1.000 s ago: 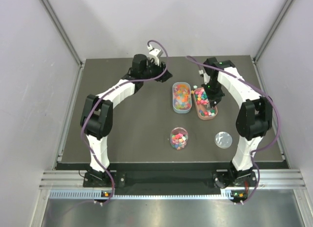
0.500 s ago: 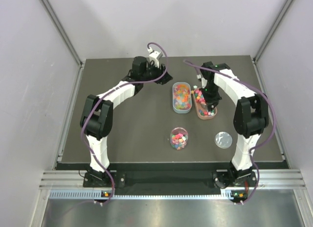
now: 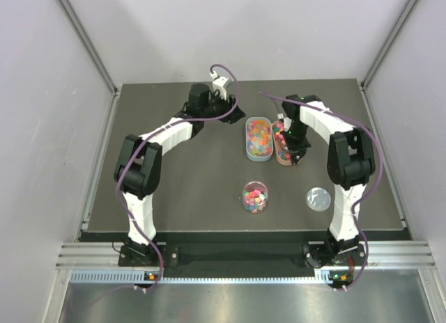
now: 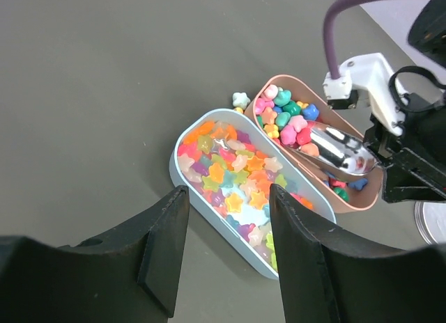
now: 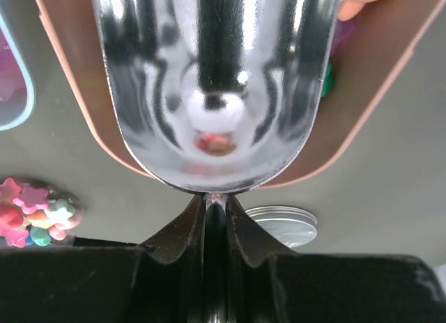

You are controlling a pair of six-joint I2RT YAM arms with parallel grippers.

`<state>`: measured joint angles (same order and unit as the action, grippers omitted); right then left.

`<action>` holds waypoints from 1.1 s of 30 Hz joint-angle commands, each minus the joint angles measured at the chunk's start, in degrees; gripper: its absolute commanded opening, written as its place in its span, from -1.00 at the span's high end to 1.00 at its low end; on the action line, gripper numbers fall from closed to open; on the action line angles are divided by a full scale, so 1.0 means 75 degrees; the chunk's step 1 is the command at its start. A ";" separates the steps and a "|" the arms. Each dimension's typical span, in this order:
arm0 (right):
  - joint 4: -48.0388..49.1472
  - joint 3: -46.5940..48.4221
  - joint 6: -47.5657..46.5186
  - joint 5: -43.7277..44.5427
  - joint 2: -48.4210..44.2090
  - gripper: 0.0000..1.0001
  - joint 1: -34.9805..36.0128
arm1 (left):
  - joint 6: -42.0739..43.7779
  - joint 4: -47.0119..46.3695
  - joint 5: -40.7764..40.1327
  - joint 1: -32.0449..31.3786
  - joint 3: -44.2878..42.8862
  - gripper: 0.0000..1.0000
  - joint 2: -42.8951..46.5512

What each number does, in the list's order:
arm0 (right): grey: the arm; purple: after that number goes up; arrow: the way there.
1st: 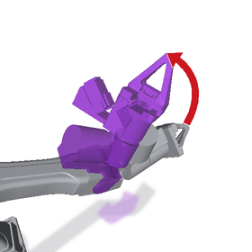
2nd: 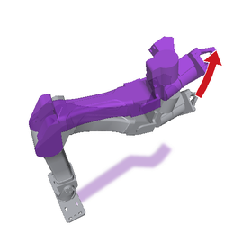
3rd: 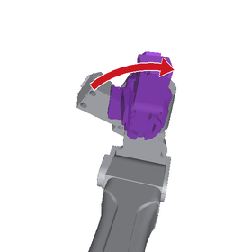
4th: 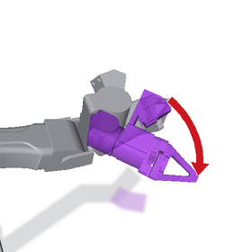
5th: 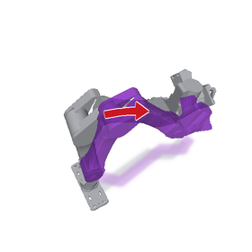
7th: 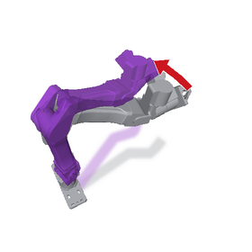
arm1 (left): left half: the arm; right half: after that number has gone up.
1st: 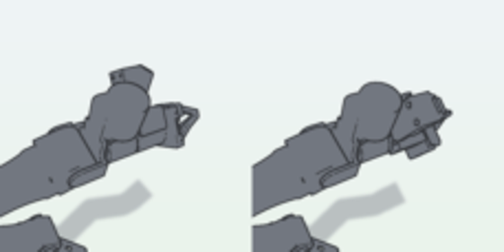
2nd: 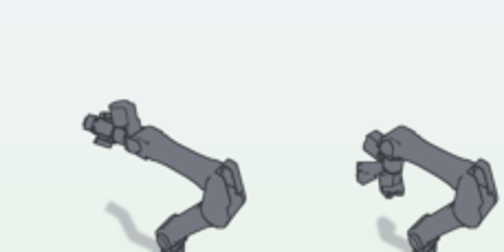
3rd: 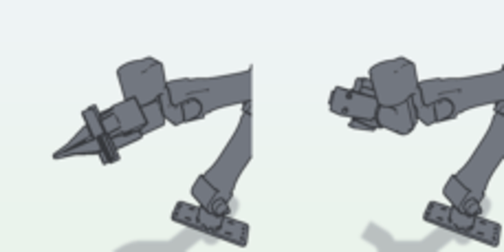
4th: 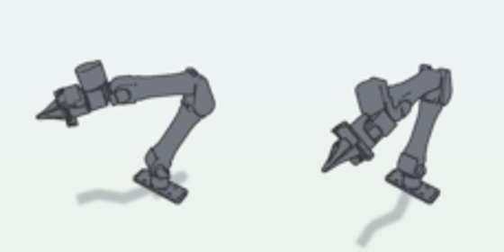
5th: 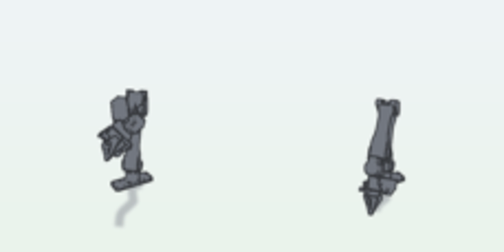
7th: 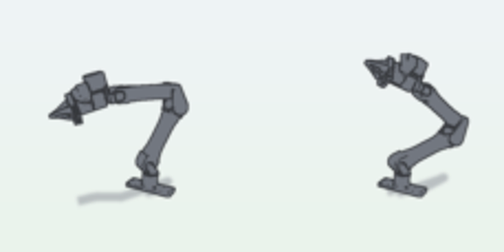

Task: Pack the candies
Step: Scoop the fake candies from the storage box.

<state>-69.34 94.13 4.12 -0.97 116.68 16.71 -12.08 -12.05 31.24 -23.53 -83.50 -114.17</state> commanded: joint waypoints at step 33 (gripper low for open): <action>0.0679 0.0634 -0.0174 -0.0034 -0.0042 1.00 0.0081 | -0.1015 -0.2354 -0.0252 -0.1175 -0.6268 -0.17 -0.5730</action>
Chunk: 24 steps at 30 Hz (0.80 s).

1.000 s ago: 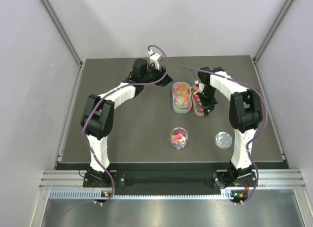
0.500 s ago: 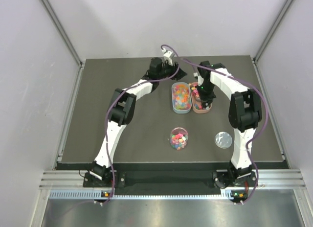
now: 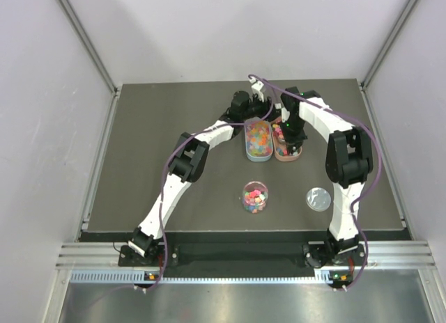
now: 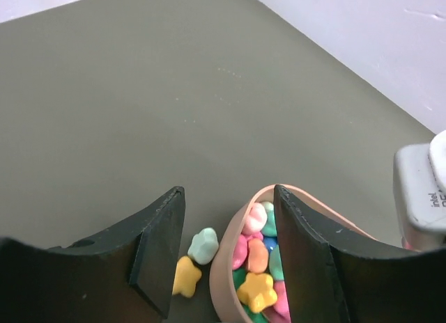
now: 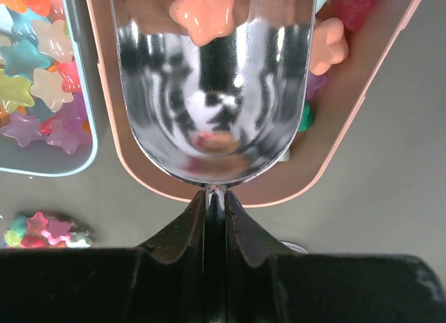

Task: Pack the candies
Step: Scoop the fake candies from the storage box.

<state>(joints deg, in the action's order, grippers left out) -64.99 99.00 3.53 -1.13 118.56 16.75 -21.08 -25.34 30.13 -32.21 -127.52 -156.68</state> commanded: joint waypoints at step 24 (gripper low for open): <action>-0.0019 0.0757 -0.0155 -0.0201 0.0750 1.00 -0.0031 | -0.0049 -0.0465 0.0647 -0.0135 0.0175 -0.03 -0.0027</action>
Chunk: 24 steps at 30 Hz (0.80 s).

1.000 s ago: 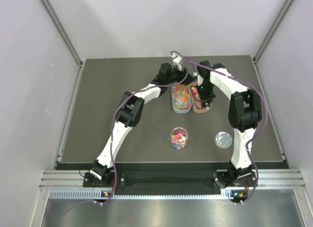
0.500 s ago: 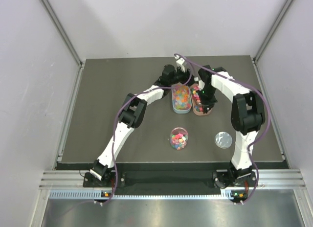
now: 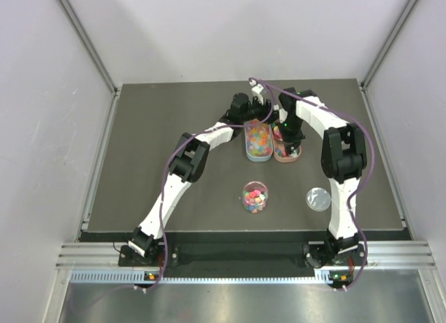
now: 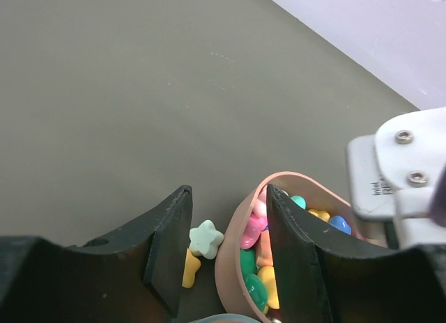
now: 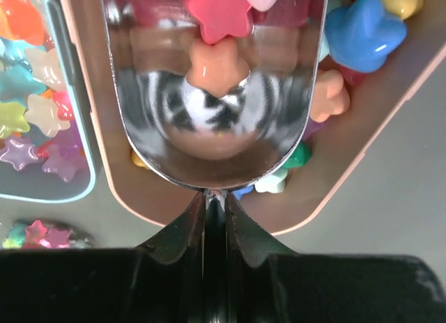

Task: Pack the candies
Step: Scoop the fake candies from the storage box.

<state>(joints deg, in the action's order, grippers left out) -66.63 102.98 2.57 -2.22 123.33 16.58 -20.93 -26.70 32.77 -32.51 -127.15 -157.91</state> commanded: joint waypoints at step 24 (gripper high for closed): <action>0.0739 -0.0241 0.0255 -0.0747 -0.0002 1.00 -0.0347 | -0.1077 -0.0671 0.0236 0.0151 0.0910 -0.08 0.1365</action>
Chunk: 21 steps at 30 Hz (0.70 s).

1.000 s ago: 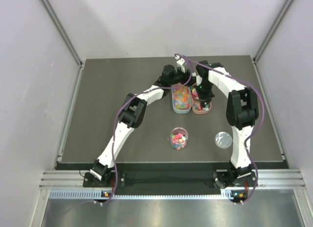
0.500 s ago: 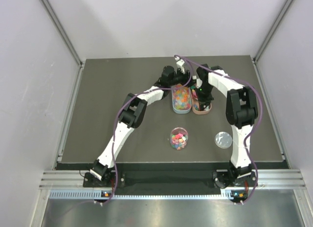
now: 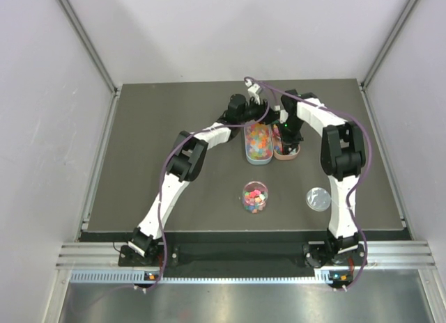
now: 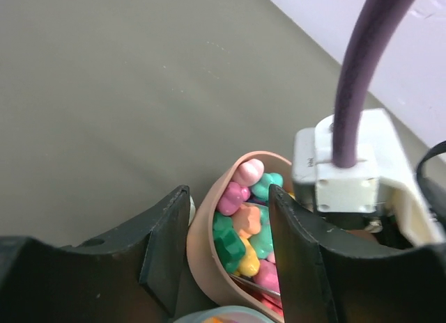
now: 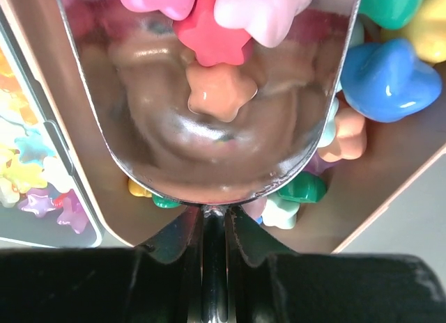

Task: Pack the candies
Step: Scoop the fake candies from the storage box.

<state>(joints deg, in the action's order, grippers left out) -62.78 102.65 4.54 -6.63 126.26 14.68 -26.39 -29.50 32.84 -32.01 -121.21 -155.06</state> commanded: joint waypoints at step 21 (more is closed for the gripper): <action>0.2159 -0.1920 -0.0464 -0.0147 -0.1879 1.00 -0.0047 | 0.3014 0.2221 -0.1333 0.1091 0.1615 -0.19 0.3564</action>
<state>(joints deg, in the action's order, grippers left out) -51.18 90.19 2.02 -7.33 118.21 14.37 -9.89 -16.84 24.36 -27.03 -112.38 -136.79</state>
